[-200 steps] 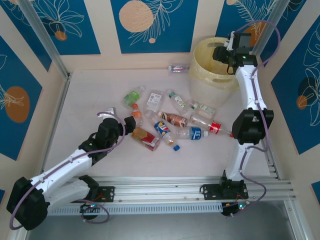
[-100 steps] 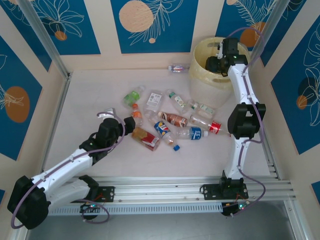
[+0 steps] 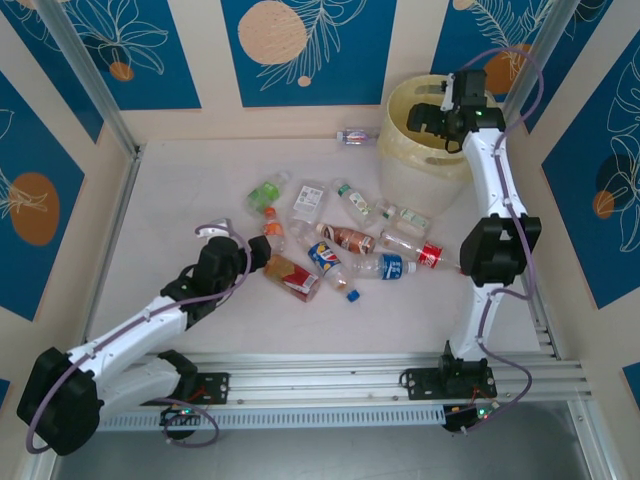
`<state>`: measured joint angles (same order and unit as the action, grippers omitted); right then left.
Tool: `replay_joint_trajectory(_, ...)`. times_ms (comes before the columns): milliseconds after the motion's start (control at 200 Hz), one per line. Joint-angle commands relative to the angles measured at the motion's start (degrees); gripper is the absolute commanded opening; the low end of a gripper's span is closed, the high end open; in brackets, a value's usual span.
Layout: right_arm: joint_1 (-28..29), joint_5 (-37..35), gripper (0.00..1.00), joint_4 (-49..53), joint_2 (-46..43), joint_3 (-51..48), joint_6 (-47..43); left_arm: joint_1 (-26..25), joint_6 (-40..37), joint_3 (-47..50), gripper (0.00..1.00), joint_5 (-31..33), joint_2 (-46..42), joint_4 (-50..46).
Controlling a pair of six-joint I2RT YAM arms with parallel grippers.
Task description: Put the plastic bottles in the bin
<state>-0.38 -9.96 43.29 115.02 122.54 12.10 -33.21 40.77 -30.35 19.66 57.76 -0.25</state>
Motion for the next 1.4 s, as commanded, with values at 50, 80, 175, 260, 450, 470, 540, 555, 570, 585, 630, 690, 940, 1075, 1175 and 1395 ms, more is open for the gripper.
replay_joint_trajectory(50, 0.29, 2.87, 1.0, -4.97, -9.88, -6.47, 2.78, 1.01, 2.25, 0.42, 1.0, -0.21, 0.94, 1.25)
replay_joint_trajectory(80, 0.29, 3.12, 1.0, -5.95, -11.56, -8.29, 3.29, 1.03, 2.37, 0.39, 1.0, -0.1, 1.12, 1.14)
replay_joint_trajectory(175, 0.27, 3.54, 1.0, -8.74, -17.38, -14.63, 4.75, 1.24, 3.41, 0.61, 1.0, 0.64, 1.52, 1.21)
replay_joint_trajectory(260, 0.34, 3.87, 1.0, -9.84, -22.72, -19.88, 6.05, 1.6, 3.61, 0.83, 1.0, 0.19, 1.74, 1.7)
replay_joint_trajectory(450, 0.37, 5.46, 1.0, -18.47, -38.08, -37.07, 9.29, 2.11, 3.83, 0.49, 1.0, -2.01, 3.6, 3.52)
replay_joint_trajectory(470, 0.32, 5.96, 1.0, -19.2, -39.7, -38.75, 9.67, 2.17, 3.95, 0.49, 1.0, -2.2, 3.86, 3.74)
replay_joint_trajectory(540, 0.38, 7.18, 1.0, -20.42, -44.74, -44.22, 11.07, 2.42, 4.21, 0.12, 1.0, -2.92, 4.91, 4.57)
replay_joint_trajectory(555, 0.37, 7.23, 1.0, -20.43, -45.77, -45.17, 11.39, 2.5, 4.35, -0.03, 1.0, -3.19, 5.12, 4.68)
replay_joint_trajectory(570, 0.38, 7.23, 1.0, -20.33, -46.75, -46.33, 11.65, 2.65, 4.47, -0.17, 1.0, -3.34, 5.35, 4.79)
replay_joint_trajectory(585, 0.36, 7.19, 1.0, -20.19, -47.69, -47.23, 11.89, 2.67, 4.61, -0.28, 1.0, -3.65, 5.54, 4.94)
replay_joint_trajectory(630, 0.38, 6.66, 0.99, -19.46, -50.29, -49.87, 12.58, 2.95, 4.88, -0.57, 1.0, -4.24, 6.15, 5.33)
replay_joint_trajectory(690, 0.38, 4.62, 1.0, -18.86, -53.45, -53.81, 14.62, 3.16, 4.88, -0.98, 1.0, -4.72, 6.79, 5.76)
replay_joint_trajectory(940, -1.65, 0.6, 0.99, -12.59, -57.85, -65.52, 25.11, 4.3, 5.16, -1.51, 1.0, -6.18, 8.7, 6.6)
replay_joint_trajectory(1075, -3.02, 2.66, 1.0, -10.73, -57.61, -69.3, 28.78, 4.72, 5.45, -1.3, 1.0, -6.83, 9.18, 6.84)
replay_joint_trajectory(1175, -4.15, 2.89, 0.99, -11.21, -57.41, -72.17, 36.4, 5.09, 5.8, -1.09, 1.0, -6.96, 9.43, 7.23)
replay_joint_trajectory(1395, -3.3, 11.53, 0.99, -18.04, -53.65, -75.73, 48.77, 5.79, 5.6, -0.98, 1.0, -8.76, 9.99, 8.34)
